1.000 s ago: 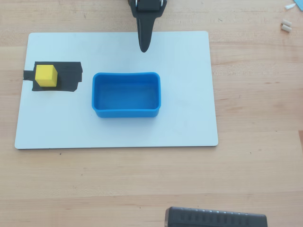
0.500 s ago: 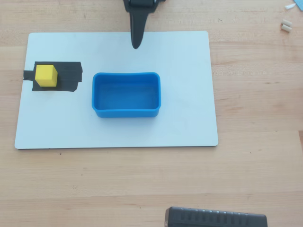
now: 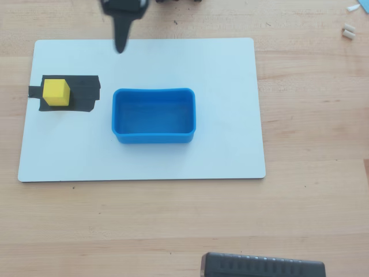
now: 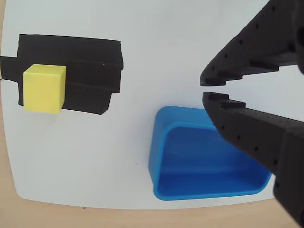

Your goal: Pick up yellow cube and drop it in the blue rectangular bin

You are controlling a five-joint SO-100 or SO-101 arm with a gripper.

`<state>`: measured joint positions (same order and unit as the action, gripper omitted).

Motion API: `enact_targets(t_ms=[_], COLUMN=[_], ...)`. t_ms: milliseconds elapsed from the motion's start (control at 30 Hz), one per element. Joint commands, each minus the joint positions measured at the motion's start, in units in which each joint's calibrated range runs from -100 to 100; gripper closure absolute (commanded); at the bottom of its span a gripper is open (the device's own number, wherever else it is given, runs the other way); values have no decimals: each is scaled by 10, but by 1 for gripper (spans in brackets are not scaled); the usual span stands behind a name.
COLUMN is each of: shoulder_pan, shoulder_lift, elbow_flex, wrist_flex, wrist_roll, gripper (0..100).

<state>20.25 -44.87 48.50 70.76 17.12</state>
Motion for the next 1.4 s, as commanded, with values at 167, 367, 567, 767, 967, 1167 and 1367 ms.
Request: enact_targets(t_ms=[167,367,567,767,967,1167,1367], shoulder_pan=[75,109,145,153,165,170,173], shoulder_lift=[238,350,430,433,503,514,504], elbow_flex=[-263,-354,-407,-433,-494,-500,-500], wrist_flex=[32,34,17,8,8,11,29], wrist_roll=[36,50,51,52,52,47,43], gripper=[100,100,100,100,100,99,79])
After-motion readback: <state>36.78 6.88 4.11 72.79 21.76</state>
